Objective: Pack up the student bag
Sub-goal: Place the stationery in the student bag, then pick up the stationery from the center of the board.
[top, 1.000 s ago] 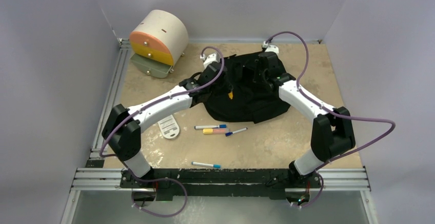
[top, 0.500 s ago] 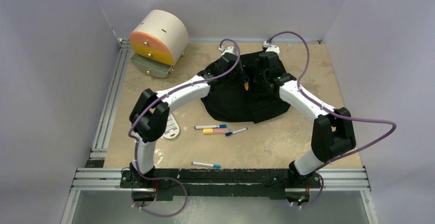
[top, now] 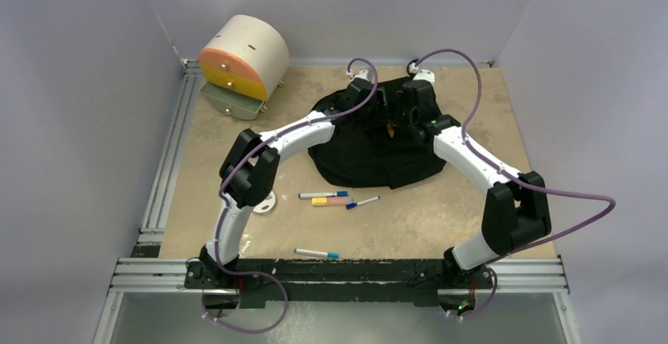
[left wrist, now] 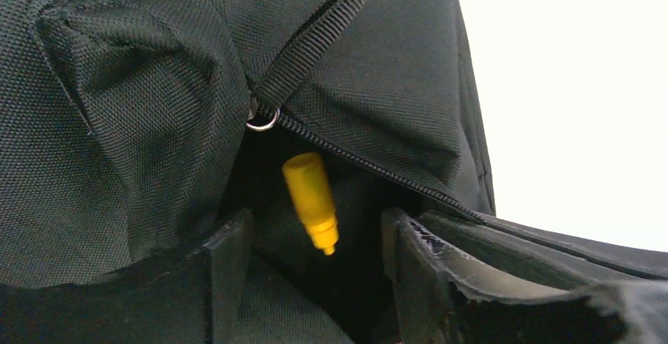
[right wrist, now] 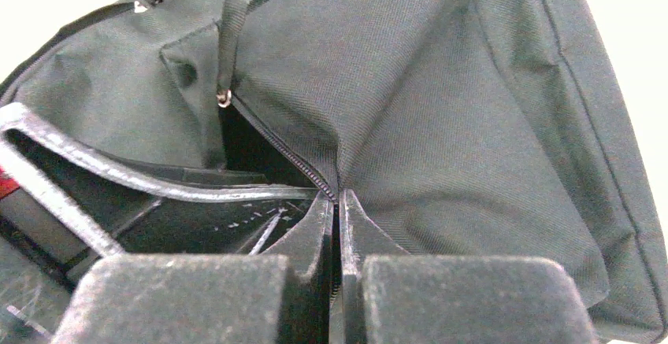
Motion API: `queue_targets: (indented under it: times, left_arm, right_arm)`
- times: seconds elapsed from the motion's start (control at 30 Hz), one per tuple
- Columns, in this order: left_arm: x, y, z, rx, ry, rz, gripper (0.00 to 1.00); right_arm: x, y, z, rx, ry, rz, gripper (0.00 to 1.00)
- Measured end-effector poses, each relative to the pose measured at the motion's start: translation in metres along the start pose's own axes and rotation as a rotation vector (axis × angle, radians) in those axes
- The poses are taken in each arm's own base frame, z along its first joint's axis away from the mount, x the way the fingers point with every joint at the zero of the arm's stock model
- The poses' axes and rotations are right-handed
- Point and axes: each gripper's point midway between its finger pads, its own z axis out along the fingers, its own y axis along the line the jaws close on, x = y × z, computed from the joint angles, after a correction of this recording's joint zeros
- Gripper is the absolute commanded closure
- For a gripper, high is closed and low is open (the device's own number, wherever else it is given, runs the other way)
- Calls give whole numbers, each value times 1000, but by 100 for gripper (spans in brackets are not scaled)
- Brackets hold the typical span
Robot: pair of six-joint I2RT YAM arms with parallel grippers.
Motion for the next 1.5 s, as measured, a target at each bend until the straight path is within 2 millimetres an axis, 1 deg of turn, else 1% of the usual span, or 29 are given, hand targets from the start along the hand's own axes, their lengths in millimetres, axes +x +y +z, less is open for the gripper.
queue_targets:
  times: [0.1,0.23,0.33,0.4,0.5,0.63,0.7,0.77,0.83,0.93,0.97,1.07,1.13,1.2,1.27,1.37,1.43,1.5]
  left_arm:
    - [3,5,0,-3,25,-5,29]
    - [3,6,-2,-1,35,9,29]
    - [5,5,-14,8,45,20,29]
    - [2,1,-31,17,42,38,30]
    - [-8,-9,-65,46,15,81,30]
    - [-22,-20,-124,102,-46,198,30]
    - [-21,-20,-151,129,-62,259,31]
    - [-15,-14,-174,143,-64,308,31]
    - [-3,-1,-189,132,-46,338,33]
    - [21,23,-200,94,26,369,35]
    - [33,34,-202,71,64,374,36]
    - [62,59,-209,6,161,354,37]
    - [84,71,-215,-44,235,314,37]
    - [107,77,-222,-98,302,259,37]
    - [133,76,-230,-144,351,207,37]
    - [183,69,-248,-198,449,166,37]
    - [207,67,-258,-215,502,178,37]
    - [223,71,-262,-240,542,209,37]
  right_arm:
    - [-2,0,-2,-1,-6,5,100]
    - [-2,-1,-3,-1,-8,6,100]
    - [-1,-1,-3,-6,-6,8,100]
    - [-1,0,-3,-8,-5,8,100]
    - [-1,0,-3,-8,-5,8,100]
    - [-1,0,-3,-8,-6,9,100]
    - [-1,0,-3,-8,-6,8,100]
    - [-1,0,-3,-8,-6,8,100]
    - [-1,0,-3,-8,-6,8,100]
    - [-1,0,-2,-8,-6,8,100]
    - [0,0,-2,-8,-5,8,100]
    - [1,-1,-1,-8,-6,8,100]
    - [2,-1,0,-10,-8,9,100]
    - [4,-1,0,-11,-7,10,100]
    - [5,-1,1,-13,-8,11,100]
    - [6,-1,1,-16,-9,12,100]
    - [6,0,1,-18,-8,13,100]
    - [6,0,1,-22,-8,13,100]
